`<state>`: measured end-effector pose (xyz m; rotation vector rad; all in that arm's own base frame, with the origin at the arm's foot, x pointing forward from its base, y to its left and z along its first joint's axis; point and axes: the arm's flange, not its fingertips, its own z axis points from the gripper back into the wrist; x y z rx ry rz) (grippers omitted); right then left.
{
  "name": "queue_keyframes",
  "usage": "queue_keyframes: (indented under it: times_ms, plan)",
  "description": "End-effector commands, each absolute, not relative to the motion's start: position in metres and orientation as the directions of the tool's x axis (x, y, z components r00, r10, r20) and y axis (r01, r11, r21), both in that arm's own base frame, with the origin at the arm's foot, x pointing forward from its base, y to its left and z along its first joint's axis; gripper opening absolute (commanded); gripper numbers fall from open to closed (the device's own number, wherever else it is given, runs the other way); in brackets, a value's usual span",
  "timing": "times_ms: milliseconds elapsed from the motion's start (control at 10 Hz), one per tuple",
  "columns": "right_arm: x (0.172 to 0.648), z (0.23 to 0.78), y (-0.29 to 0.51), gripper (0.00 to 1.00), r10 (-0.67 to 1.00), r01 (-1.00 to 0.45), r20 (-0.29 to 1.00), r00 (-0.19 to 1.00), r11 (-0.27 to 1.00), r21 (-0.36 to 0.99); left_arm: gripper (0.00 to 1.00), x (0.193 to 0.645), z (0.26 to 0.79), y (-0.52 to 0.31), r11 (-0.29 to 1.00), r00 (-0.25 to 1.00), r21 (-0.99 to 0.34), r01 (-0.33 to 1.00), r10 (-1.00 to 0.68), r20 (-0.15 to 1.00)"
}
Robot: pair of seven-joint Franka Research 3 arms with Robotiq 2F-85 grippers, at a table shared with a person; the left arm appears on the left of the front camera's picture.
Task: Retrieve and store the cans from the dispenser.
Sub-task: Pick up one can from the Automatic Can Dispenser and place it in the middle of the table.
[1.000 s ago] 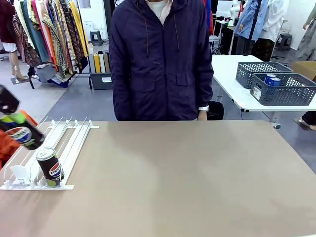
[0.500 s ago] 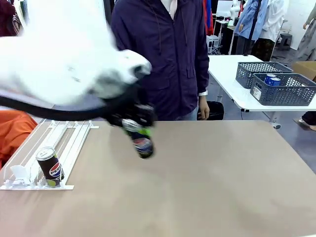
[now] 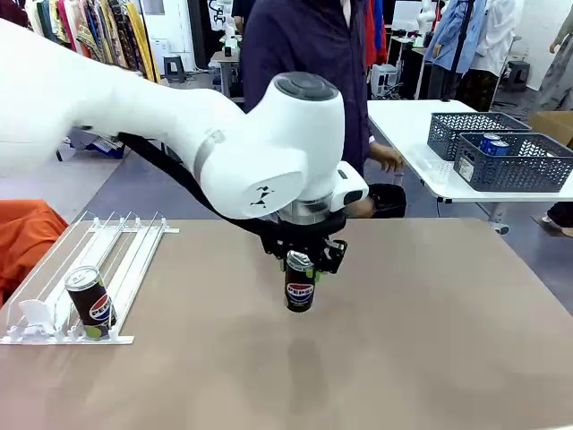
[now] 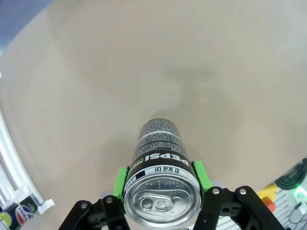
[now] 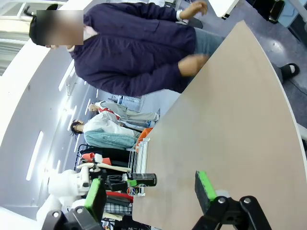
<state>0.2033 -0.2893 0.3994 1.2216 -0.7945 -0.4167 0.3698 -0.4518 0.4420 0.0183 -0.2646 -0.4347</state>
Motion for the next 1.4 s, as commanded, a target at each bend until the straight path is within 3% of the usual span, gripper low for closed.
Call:
queue_keyframes:
  times_ms: [0, 200, 700, 900, 1300]
  plan:
    - [0.207, 0.402, -0.29, 1.0, -0.68, -0.155, 0.341, 0.649, 0.32, 0.935, 0.0, 0.384, 0.439, -0.466, 0.916, 0.89, 0.046, 0.399, -0.399, 0.221]
    - [0.207, 0.402, -0.29, 1.0, -0.68, -0.155, 0.341, 0.649, 0.32, 0.935, 0.0, 0.391, 0.417, -0.463, 0.91, 0.899, -0.012, 0.415, -0.408, 0.16]
    - [0.207, 0.402, -0.29, 1.0, -0.68, -0.155, 0.341, 0.649, 0.32, 0.935, 0.03, 0.393, 0.414, -0.461, 0.905, 0.894, 0.0, 0.425, -0.42, 0.159]
    - [0.207, 0.402, -0.29, 1.0, -0.68, -0.155, 0.341, 0.649, 0.32, 0.935, 1.0, 0.393, 0.413, -0.462, 0.905, 0.894, 0.006, 0.426, -0.421, 0.155]
    - [0.207, 0.402, -0.29, 1.0, -0.68, -0.155, 0.341, 0.649, 0.32, 0.935, 1.0, 0.392, 0.426, -0.455, 0.915, 0.896, 0.017, 0.402, -0.398, 0.2]
